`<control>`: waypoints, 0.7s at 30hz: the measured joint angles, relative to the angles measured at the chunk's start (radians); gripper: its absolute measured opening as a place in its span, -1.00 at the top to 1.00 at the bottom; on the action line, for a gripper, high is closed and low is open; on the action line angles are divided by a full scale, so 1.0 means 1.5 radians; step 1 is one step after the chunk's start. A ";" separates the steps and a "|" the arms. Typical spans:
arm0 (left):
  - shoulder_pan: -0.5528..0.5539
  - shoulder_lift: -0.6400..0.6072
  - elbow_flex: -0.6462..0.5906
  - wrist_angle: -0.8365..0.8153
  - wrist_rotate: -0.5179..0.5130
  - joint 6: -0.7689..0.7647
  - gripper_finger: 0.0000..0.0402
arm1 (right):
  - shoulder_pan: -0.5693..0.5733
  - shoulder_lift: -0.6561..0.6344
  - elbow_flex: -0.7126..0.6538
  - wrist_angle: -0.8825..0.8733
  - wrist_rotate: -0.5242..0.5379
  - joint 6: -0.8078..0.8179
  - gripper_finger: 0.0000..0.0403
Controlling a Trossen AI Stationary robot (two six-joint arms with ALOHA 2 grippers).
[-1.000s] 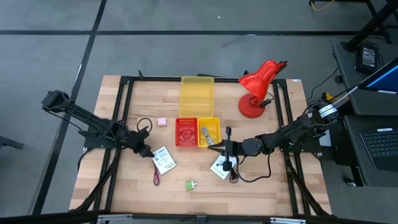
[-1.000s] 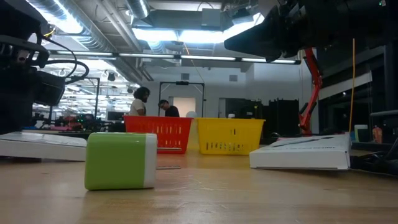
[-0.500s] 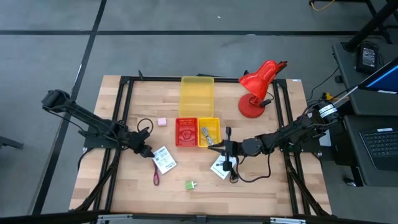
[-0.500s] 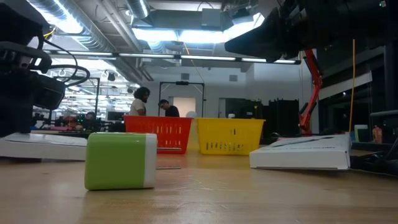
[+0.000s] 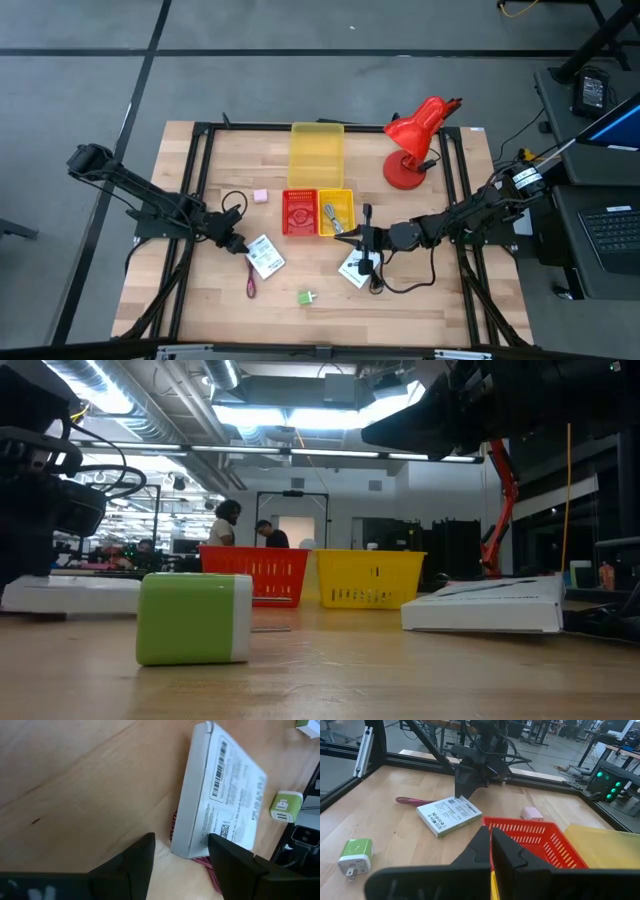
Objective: Pick and place items into bin
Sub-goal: Put the left card reader box into the red bin
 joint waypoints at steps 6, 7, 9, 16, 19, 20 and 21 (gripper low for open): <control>0.000 0.001 0.000 0.001 0.015 0.001 0.31 | 0.000 0.000 0.000 0.000 0.000 0.000 1.00; 0.000 0.001 0.000 0.001 0.017 0.001 0.35 | 0.000 0.000 0.000 0.000 0.000 0.000 1.00; 0.000 0.001 0.000 -0.002 0.018 0.002 0.43 | 0.000 0.000 0.000 0.000 0.000 0.000 1.00; 0.000 0.001 0.001 -0.008 0.020 0.007 0.72 | 0.000 0.000 0.000 0.000 0.000 0.000 1.00; 0.000 0.001 0.000 -0.008 0.019 0.007 0.77 | 0.000 0.000 0.000 0.000 0.000 0.000 1.00; 0.000 0.001 0.000 -0.008 0.020 0.007 0.77 | 0.000 0.000 0.000 0.000 0.000 0.000 1.00; 0.000 0.001 0.000 -0.008 0.019 0.007 0.77 | 0.000 0.000 0.000 0.000 0.000 0.000 1.00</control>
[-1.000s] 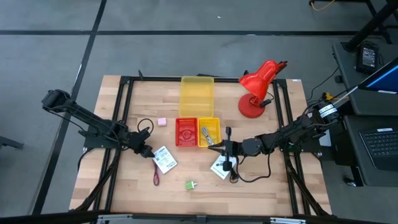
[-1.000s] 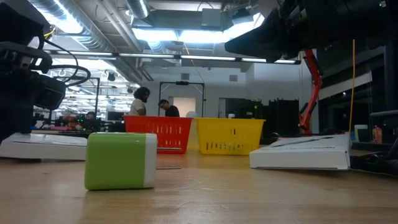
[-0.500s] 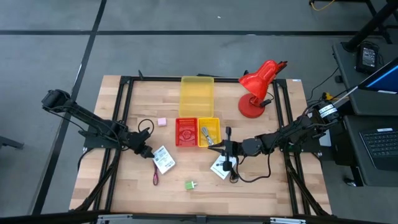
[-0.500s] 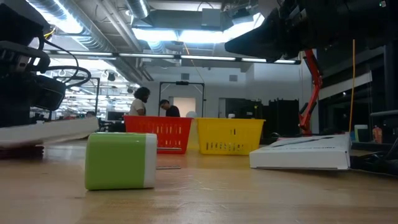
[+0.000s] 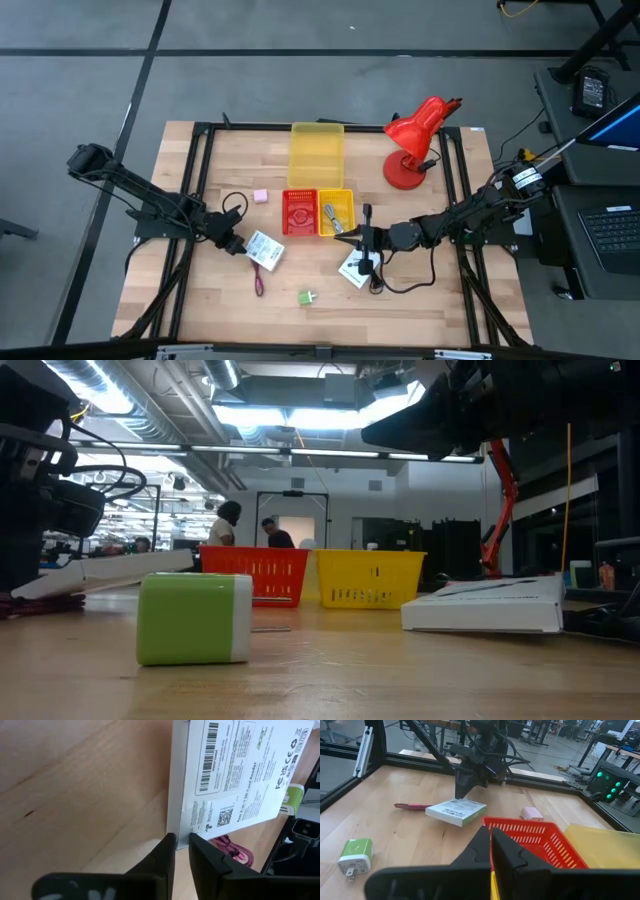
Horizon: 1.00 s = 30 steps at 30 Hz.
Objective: Pick and place items into bin
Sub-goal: Put the left card reader box into the red bin
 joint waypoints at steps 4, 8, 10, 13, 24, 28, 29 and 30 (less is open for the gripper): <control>0.000 0.000 0.000 0.000 0.000 -0.002 0.75 | 0.000 0.000 0.000 0.000 0.000 0.000 1.00; 0.000 0.000 0.000 0.000 0.000 -0.002 0.75 | 0.000 0.000 0.000 0.000 0.000 0.012 1.00; 0.000 0.000 0.000 -0.002 0.000 -0.002 0.77 | -0.002 0.000 0.000 0.008 0.000 0.035 1.00; 0.000 0.000 0.000 -0.002 -0.003 -0.001 0.79 | -0.011 0.000 0.000 0.029 0.000 0.076 1.00; 0.000 -0.001 0.001 -0.013 -0.006 0.000 0.80 | -0.019 0.062 0.169 -0.224 -0.020 0.065 0.99; 0.000 -0.001 0.001 -0.016 -0.007 0.011 0.80 | -0.019 0.136 0.293 -0.370 -0.024 -0.003 0.88; 0.000 -0.001 0.001 -0.016 -0.007 0.015 0.80 | -0.019 0.154 0.321 -0.397 -0.024 -0.018 0.84; 0.000 -0.001 0.001 -0.016 -0.007 0.016 0.80 | -0.019 0.171 0.345 -0.414 -0.024 -0.031 0.78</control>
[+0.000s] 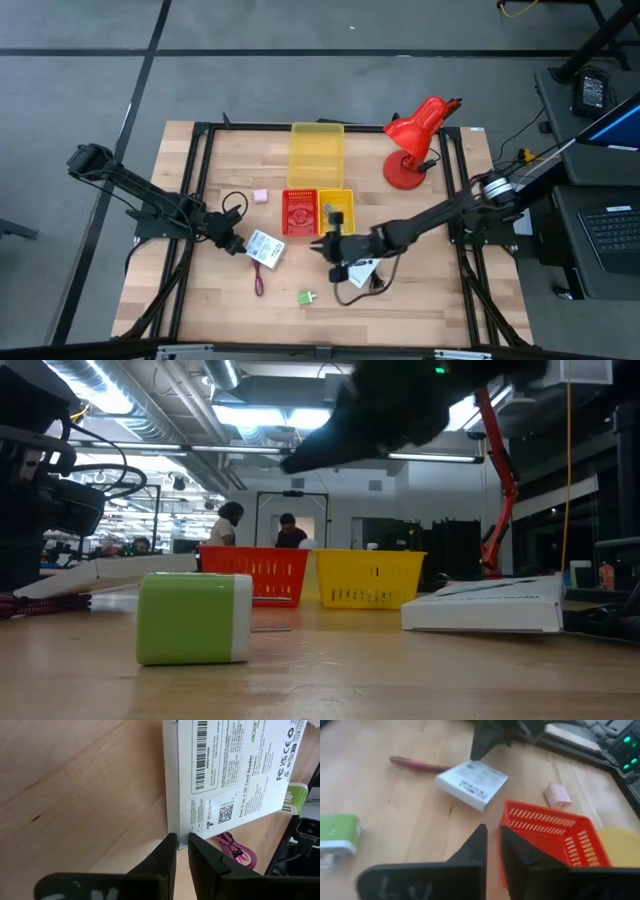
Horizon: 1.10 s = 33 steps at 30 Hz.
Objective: Pick and place items into bin
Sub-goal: Put the left card reader box into the red bin
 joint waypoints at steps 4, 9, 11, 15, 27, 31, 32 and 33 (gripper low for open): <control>0.000 0.000 0.000 0.000 0.001 0.002 0.80 | 0.000 0.063 0.085 -0.031 0.000 -0.074 0.54; 0.000 0.000 0.000 -0.001 0.002 0.002 0.80 | 0.000 0.130 0.173 -0.062 0.018 -0.166 0.27; 0.000 0.000 -0.001 0.000 0.003 0.003 0.80 | 0.000 0.155 0.199 -0.070 0.038 -0.200 0.20; 0.000 0.000 -0.001 0.000 0.004 0.012 0.80 | 0.000 0.206 0.248 -0.126 0.043 -0.237 0.10; 0.000 0.000 -0.001 0.000 0.005 0.012 0.80 | 0.000 0.287 0.333 -0.143 0.061 -0.286 0.05; 0.000 0.000 -0.001 0.000 0.005 0.013 0.80 | -0.001 0.312 0.331 -0.143 0.061 -0.329 0.05; 0.000 0.000 -0.001 0.000 0.005 0.013 0.80 | -0.001 0.317 0.331 -0.138 0.064 -0.336 0.05; 0.000 0.000 -0.001 0.000 0.005 0.013 0.80 | -0.001 0.322 0.331 -0.131 0.074 -0.340 0.05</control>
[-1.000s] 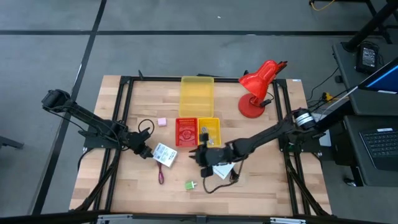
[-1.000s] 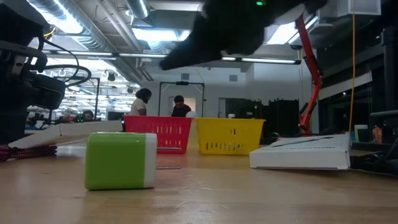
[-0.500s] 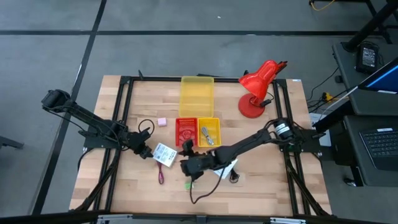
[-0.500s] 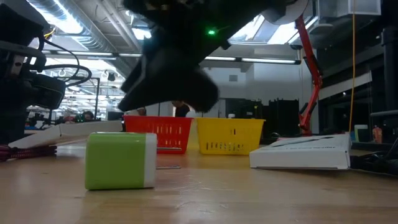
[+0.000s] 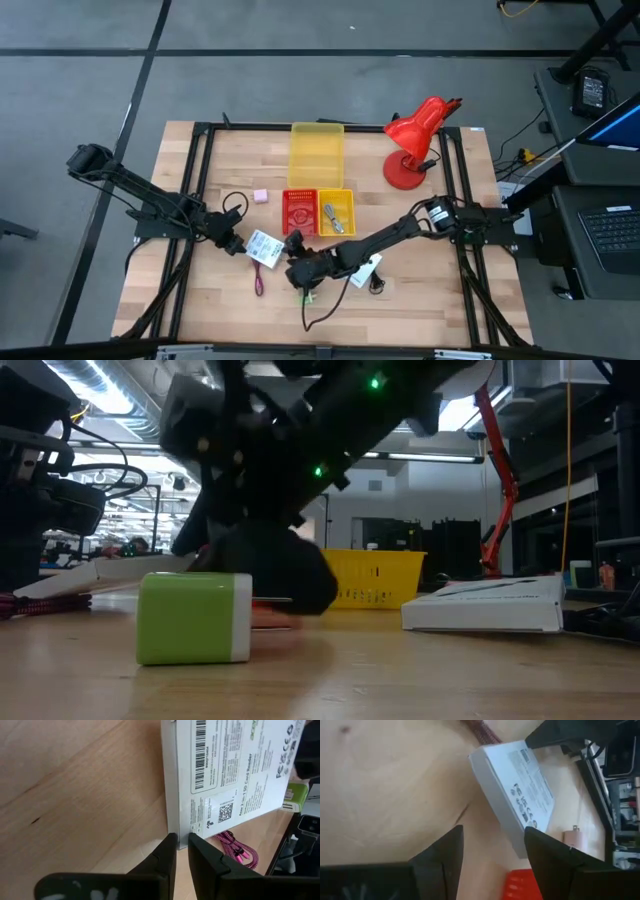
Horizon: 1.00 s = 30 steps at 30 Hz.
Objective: Pick and place items into bin
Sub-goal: Put the left card reader box into the red bin
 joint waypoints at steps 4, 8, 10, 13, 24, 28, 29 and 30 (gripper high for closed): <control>0.000 0.000 0.000 0.000 0.000 0.001 0.80 | 0.000 0.018 0.000 0.034 0.070 -0.028 0.05; 0.000 0.001 -0.001 0.000 0.002 0.002 0.80 | -0.001 0.020 0.000 0.055 0.078 -0.030 0.05; 0.000 0.001 0.000 0.000 0.002 0.002 0.80 | -0.001 0.020 0.000 0.065 0.079 -0.031 0.05; 0.000 0.001 0.000 0.000 0.002 0.002 0.80 | -0.001 0.020 0.000 0.078 0.079 -0.043 0.05; 0.000 0.001 -0.001 0.002 0.002 0.019 0.80 | -0.021 0.020 0.000 0.093 0.009 -0.065 0.11; 0.000 0.001 -0.001 0.002 0.002 0.024 0.80 | -0.028 0.020 -0.001 0.113 0.008 -0.065 0.22; 0.000 0.001 -0.001 0.002 0.002 0.028 0.80 | -0.030 0.020 -0.001 0.119 0.007 -0.066 0.26; 0.000 0.001 -0.001 0.002 0.002 0.030 0.80 | -0.031 0.020 -0.001 0.122 0.007 -0.065 0.29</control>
